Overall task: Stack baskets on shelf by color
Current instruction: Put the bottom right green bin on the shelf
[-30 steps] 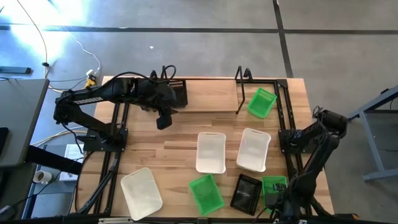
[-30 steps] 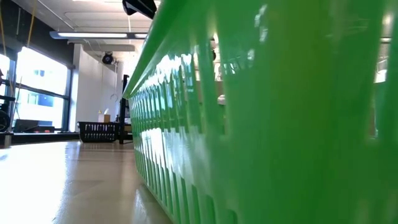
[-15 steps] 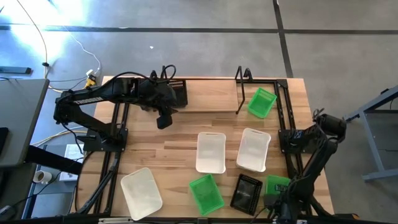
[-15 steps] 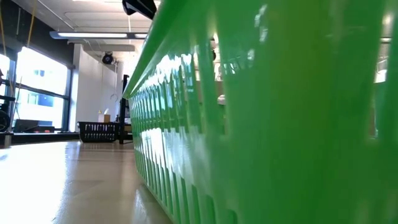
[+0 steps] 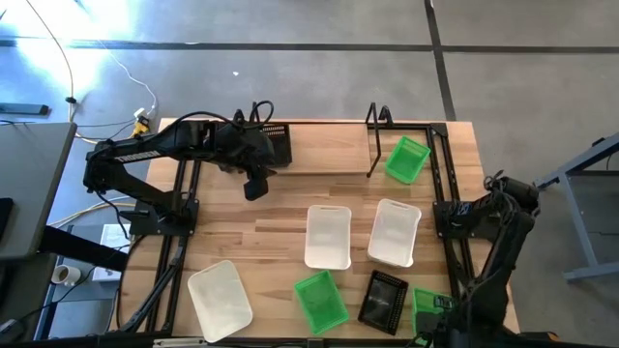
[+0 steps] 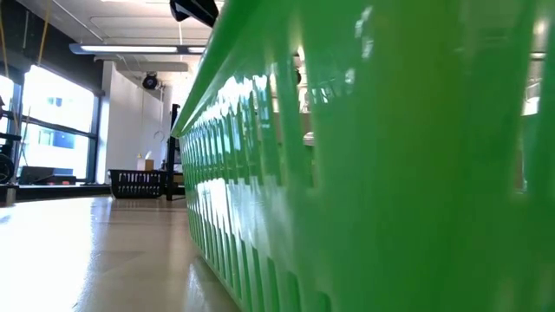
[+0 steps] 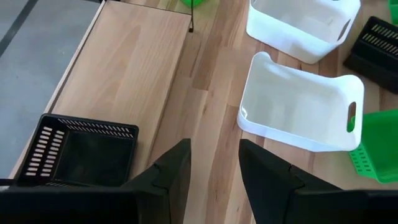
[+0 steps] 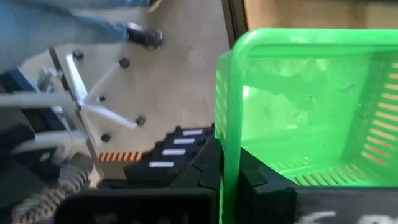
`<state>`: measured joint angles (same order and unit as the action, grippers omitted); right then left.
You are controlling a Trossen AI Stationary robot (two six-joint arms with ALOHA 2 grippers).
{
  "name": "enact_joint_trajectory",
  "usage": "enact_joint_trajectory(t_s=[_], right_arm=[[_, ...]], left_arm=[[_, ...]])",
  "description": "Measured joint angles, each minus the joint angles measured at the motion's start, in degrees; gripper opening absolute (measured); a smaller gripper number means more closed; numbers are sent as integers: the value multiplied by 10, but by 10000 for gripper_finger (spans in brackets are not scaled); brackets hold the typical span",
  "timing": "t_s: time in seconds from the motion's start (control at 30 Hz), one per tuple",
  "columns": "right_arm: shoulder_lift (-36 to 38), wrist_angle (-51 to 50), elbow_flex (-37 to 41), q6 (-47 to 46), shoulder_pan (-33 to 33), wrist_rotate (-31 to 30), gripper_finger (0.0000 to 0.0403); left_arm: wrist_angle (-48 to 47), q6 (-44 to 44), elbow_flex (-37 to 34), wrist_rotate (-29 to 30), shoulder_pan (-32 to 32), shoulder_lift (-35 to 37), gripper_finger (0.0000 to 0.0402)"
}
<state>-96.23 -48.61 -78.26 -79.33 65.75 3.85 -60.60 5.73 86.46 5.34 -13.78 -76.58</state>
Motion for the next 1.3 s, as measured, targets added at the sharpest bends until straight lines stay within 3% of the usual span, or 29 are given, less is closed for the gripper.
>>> enact_joint_trajectory(t_s=[0.37,0.77,1.3], right_arm=[[0,-118,-119,53,-67,-95,0],[0,-170,-186,309,-250,-127,0],[0,-184,-193,608,-481,-200,0]], left_arm=[[0,27,0,0,0,0,125],[0,31,0,-1,0,0,125],[-14,-4,0,-1,0,0,125]])
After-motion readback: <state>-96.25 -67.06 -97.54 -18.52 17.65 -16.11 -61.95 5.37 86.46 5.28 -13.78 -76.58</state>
